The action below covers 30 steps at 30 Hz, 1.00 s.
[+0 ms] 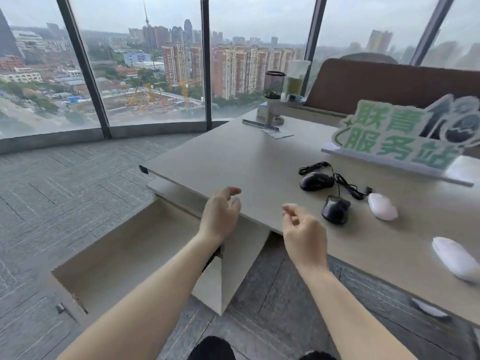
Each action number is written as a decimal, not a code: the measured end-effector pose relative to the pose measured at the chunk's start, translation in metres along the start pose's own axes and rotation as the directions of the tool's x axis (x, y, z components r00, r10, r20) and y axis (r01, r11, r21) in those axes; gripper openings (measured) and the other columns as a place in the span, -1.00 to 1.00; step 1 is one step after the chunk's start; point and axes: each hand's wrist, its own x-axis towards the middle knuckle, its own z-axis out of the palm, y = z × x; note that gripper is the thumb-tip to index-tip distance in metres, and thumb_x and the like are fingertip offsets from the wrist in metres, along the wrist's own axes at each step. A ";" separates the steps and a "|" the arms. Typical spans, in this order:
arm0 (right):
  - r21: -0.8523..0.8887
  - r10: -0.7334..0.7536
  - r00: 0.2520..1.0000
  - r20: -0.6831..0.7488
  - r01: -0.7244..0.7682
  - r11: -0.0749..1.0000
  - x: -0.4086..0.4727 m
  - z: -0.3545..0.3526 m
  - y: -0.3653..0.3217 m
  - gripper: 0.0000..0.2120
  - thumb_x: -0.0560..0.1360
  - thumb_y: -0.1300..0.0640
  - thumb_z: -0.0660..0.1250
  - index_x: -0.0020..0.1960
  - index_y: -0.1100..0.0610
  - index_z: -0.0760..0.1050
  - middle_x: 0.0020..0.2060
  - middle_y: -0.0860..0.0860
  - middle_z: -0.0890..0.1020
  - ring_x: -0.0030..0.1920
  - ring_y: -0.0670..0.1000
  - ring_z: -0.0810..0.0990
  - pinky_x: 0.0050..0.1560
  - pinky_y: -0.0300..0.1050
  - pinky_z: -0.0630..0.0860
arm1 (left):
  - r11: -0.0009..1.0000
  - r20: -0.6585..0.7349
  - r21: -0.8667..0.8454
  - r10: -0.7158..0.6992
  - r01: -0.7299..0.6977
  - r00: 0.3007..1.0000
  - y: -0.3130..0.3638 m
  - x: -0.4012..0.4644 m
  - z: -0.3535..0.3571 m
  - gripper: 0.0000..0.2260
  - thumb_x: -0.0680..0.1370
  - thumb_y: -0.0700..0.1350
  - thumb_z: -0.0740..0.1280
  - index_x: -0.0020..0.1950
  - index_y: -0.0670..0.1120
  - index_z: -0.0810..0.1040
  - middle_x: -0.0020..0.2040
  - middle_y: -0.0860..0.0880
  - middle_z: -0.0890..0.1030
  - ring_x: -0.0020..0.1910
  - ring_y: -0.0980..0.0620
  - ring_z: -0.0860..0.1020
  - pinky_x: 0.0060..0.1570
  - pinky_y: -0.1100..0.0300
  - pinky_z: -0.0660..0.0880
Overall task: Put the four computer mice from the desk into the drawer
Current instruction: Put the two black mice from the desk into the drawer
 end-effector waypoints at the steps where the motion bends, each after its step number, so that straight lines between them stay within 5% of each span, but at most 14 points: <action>1: -0.071 -0.008 0.998 -0.067 0.004 0.997 0.017 -0.015 0.014 -0.74 0.52 0.21 0.28 0.17 0.08 0.60 -0.01 0.04 0.69 0.03 0.09 0.59 0.03 0.02 0.56 | 1.000 0.075 -0.002 0.027 -0.027 0.997 0.015 0.011 0.023 -0.72 0.56 -0.15 0.21 0.24 -0.05 0.55 0.16 -0.07 0.60 0.17 -0.01 0.54 0.15 0.13 0.45; 4: -0.285 0.056 0.996 -0.066 -0.073 0.956 0.063 -0.047 0.056 -0.61 0.50 0.16 0.30 0.33 0.05 0.49 0.21 0.11 0.56 0.15 0.20 0.43 0.17 0.03 0.41 | 0.992 0.233 0.038 0.112 -0.124 0.966 0.046 0.043 0.085 -0.67 0.57 -0.13 0.21 0.33 -0.03 0.50 0.29 -0.07 0.53 0.27 -0.03 0.50 0.22 0.13 0.41; 9: -0.524 0.251 0.941 0.225 -0.100 0.846 0.097 -0.064 0.095 -0.48 0.54 -0.22 0.17 0.48 -0.22 0.22 0.56 0.06 0.12 0.44 0.21 0.21 0.39 0.11 0.24 | 0.974 0.426 0.126 0.118 -0.188 0.897 0.061 0.096 0.163 -0.58 0.58 -0.10 0.21 0.45 0.09 0.37 0.47 -0.05 0.35 0.38 -0.07 0.40 0.31 0.19 0.30; 14: -0.498 0.206 0.950 0.235 -0.064 0.865 0.106 -0.068 0.108 -0.56 0.49 -0.09 0.21 0.36 -0.16 0.35 0.47 0.03 0.30 0.31 0.20 0.35 0.28 0.07 0.32 | 0.915 0.530 0.298 0.078 -0.271 0.844 0.066 0.131 0.211 -0.48 0.53 0.08 0.27 0.48 0.23 0.25 0.56 -0.01 0.20 0.47 -0.17 0.26 0.41 -0.06 0.29; 18: -0.461 0.188 0.974 0.128 -0.109 0.881 0.109 -0.069 0.115 -0.74 0.44 -0.01 0.27 0.12 -0.05 0.40 0.16 0.01 0.51 0.07 0.18 0.45 0.09 0.06 0.42 | 0.859 0.408 0.416 0.118 -0.299 0.905 0.072 0.136 0.231 -0.52 0.45 0.06 0.31 0.38 0.19 0.35 0.33 -0.09 0.46 0.29 -0.17 0.42 0.18 -0.02 0.42; 23: -0.447 0.234 0.970 0.065 -0.181 0.876 0.112 -0.069 0.121 -0.59 0.39 0.08 0.28 0.23 0.03 0.37 0.16 0.10 0.51 0.11 0.23 0.43 0.19 0.05 0.37 | 0.942 0.297 0.274 0.108 -0.193 0.949 0.073 0.130 0.217 -0.59 0.45 0.01 0.29 0.31 0.11 0.37 0.19 -0.10 0.44 0.13 -0.17 0.49 0.02 0.00 0.51; 27: -0.166 0.208 0.978 -0.004 -0.206 0.964 0.111 -0.079 0.095 -0.63 0.40 0.18 0.33 0.19 0.09 0.39 -0.01 0.07 0.52 0.06 0.22 0.45 0.14 0.05 0.38 | 0.986 0.119 0.068 0.142 -0.150 0.983 0.083 0.124 0.160 -0.64 0.46 -0.05 0.32 0.26 0.05 0.40 0.07 -0.05 0.40 -0.08 -0.15 0.51 -0.13 0.13 0.41; 30: 0.048 0.118 0.993 -0.003 -0.117 0.992 0.107 -0.080 0.051 -0.59 0.38 0.12 0.31 0.21 -0.04 0.37 0.05 0.03 0.57 0.06 0.17 0.49 0.07 0.03 0.44 | 0.980 -0.072 -0.014 0.196 -0.198 0.978 0.096 0.117 0.101 -0.63 0.46 -0.12 0.36 0.26 -0.02 0.44 0.03 -0.06 0.39 -0.15 -0.03 0.43 -0.10 0.22 0.30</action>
